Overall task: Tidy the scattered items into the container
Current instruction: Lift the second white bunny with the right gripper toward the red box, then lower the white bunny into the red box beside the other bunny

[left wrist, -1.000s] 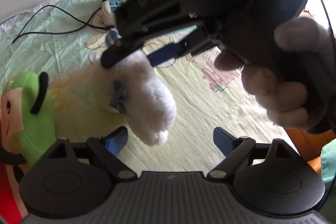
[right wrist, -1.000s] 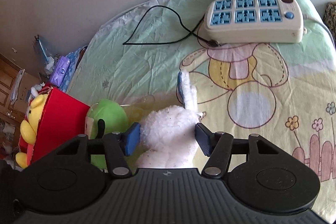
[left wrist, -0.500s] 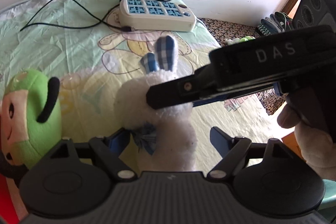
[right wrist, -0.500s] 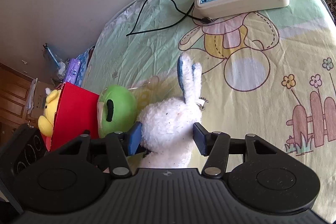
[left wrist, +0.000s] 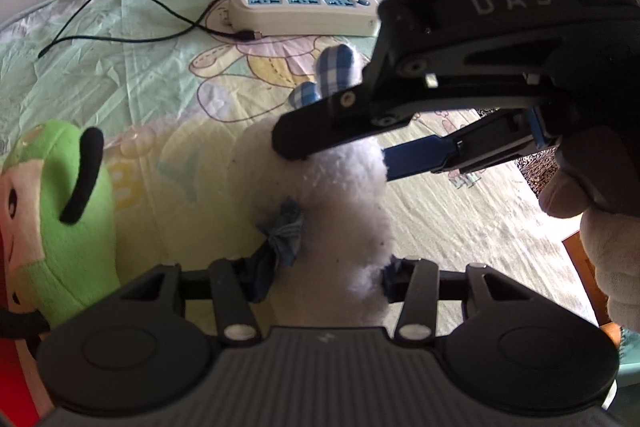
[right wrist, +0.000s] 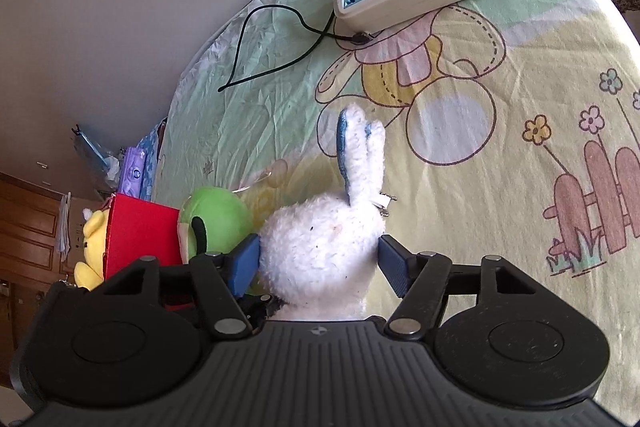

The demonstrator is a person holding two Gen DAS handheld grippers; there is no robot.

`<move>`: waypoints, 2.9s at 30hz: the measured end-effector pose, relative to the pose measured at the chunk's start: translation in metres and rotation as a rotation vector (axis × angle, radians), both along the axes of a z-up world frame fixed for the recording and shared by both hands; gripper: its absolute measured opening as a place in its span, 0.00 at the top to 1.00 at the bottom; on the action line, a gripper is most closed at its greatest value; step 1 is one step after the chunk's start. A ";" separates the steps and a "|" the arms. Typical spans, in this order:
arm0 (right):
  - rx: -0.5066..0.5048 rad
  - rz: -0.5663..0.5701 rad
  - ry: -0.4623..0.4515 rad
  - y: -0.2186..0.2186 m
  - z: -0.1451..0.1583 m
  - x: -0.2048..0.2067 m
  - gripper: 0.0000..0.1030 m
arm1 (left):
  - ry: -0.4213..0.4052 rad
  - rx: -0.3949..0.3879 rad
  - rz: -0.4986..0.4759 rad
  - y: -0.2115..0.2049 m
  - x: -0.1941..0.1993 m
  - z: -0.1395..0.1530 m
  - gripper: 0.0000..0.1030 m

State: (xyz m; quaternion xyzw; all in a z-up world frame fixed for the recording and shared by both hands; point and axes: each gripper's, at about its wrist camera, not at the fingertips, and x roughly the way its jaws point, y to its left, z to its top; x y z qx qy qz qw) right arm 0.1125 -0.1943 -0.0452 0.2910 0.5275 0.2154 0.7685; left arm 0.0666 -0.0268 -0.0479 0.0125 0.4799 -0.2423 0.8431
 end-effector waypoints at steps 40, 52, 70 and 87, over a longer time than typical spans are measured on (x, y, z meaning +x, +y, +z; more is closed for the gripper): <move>0.109 -0.050 -0.265 0.026 0.055 -0.083 0.47 | -0.238 0.022 0.071 0.024 -0.067 0.081 0.57; 0.133 0.011 -0.441 0.107 0.106 -0.103 0.47 | -0.405 0.017 0.159 0.110 -0.107 0.126 0.57; 0.086 0.143 -0.514 0.300 0.119 -0.106 0.45 | -0.401 0.015 0.324 0.301 -0.127 0.128 0.57; 0.014 0.289 -0.431 0.418 0.087 -0.062 0.45 | -0.270 0.019 0.464 0.393 -0.097 0.099 0.45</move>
